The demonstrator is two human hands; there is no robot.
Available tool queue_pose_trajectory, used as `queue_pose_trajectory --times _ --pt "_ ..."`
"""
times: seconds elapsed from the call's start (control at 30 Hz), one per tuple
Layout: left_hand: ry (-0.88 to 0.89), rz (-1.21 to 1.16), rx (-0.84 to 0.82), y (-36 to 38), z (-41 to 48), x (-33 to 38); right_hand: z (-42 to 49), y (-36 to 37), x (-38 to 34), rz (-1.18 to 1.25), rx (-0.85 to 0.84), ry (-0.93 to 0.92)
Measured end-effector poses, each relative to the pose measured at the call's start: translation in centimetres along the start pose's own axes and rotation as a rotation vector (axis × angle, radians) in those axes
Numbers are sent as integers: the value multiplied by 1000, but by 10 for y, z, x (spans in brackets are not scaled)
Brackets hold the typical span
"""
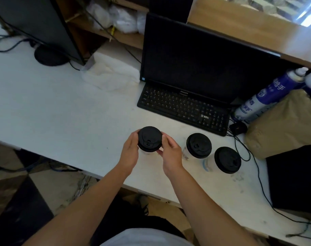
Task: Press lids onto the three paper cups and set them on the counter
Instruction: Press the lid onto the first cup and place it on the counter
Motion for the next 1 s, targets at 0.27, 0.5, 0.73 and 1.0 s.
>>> queue_pose_trajectory --times 0.27,0.5,0.73,1.0 --pt "105 230 -53 -7 8 4 2 3 -7 -407 -26 -243" --pt "155 378 -136 -9 11 16 5 6 -12 -555 -86 -374" --pt "300 494 -141 -10 7 29 7 4 -13 -705 -114 -446" --pt "377 500 -15 -12 0 39 5 -6 -17 -377 -60 -273"
Point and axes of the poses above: each hand's wrist, its own z-axis towards the middle knuckle, its own y-axis out of the palm, x = y × z, the point moved 6 cm from there along z, towards the middle knuckle, and after that the axes turned 1 degree about -y, right-handed, at the moved point
